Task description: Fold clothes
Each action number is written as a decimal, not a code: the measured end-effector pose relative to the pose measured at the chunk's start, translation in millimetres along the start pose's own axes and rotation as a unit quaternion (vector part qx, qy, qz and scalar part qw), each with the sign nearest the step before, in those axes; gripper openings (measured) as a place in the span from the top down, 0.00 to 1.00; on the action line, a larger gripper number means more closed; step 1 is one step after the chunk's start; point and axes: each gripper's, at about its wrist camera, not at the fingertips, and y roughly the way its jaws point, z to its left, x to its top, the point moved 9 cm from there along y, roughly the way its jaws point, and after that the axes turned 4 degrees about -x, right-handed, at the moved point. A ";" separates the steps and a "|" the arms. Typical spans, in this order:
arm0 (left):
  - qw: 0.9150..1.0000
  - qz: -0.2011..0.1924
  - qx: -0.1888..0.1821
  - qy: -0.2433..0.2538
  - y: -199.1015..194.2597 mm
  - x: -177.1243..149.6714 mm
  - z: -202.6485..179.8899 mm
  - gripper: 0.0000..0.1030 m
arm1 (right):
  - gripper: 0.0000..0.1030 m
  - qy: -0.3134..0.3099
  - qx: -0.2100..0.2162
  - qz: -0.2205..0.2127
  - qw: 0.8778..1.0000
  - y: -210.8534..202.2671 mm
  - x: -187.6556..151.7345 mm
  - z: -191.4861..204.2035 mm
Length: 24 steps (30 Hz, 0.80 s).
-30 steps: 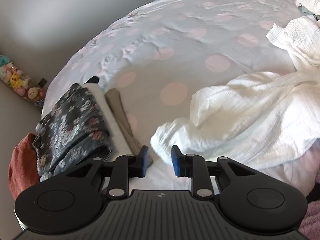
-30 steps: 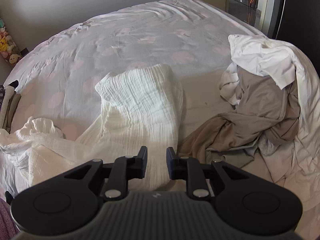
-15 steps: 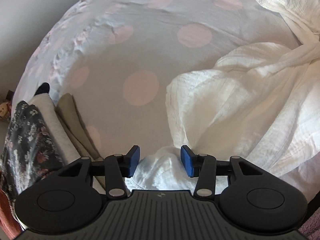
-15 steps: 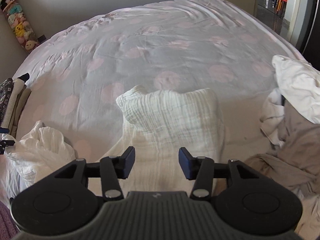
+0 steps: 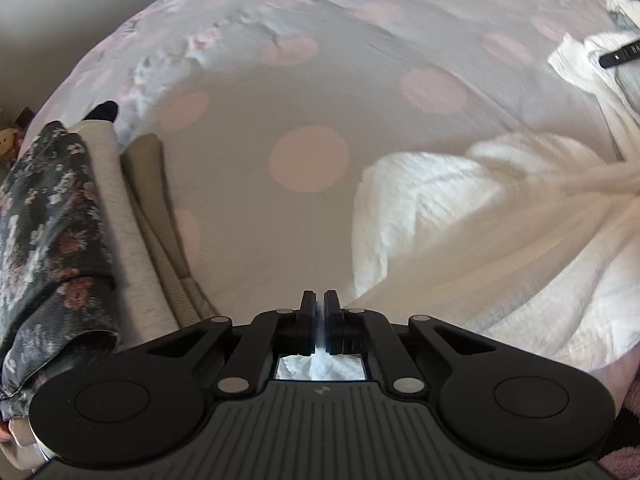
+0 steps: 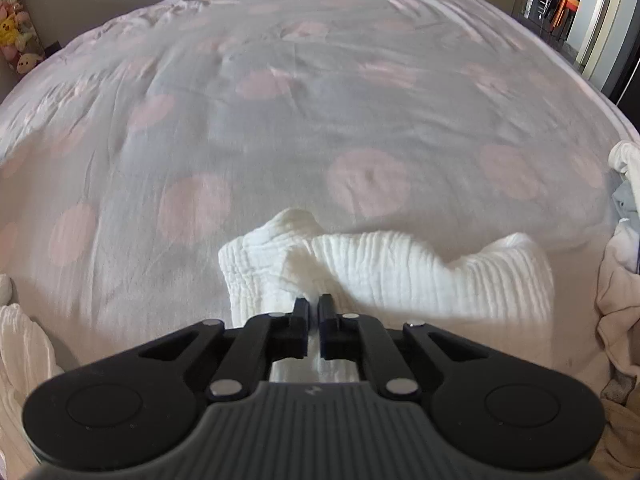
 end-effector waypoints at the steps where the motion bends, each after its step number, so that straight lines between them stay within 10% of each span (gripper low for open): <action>1: 1.000 -0.010 0.003 -0.011 -7.8 3.7 6.2 0.98 | 0.95 -0.002 0.000 -0.012 1.000 -10.0 4.0 -4.2; 15: 0.988 -0.080 0.110 -0.066 -93.4 10.0 62.8 0.98 | 0.96 0.088 -0.120 -0.182 0.972 -198.4 33.4 -166.0; 24: 0.987 -0.042 0.138 -0.073 -92.2 -34.7 78.2 0.98 | 0.96 0.183 -0.127 -0.050 0.974 -168.7 -114.9 -236.5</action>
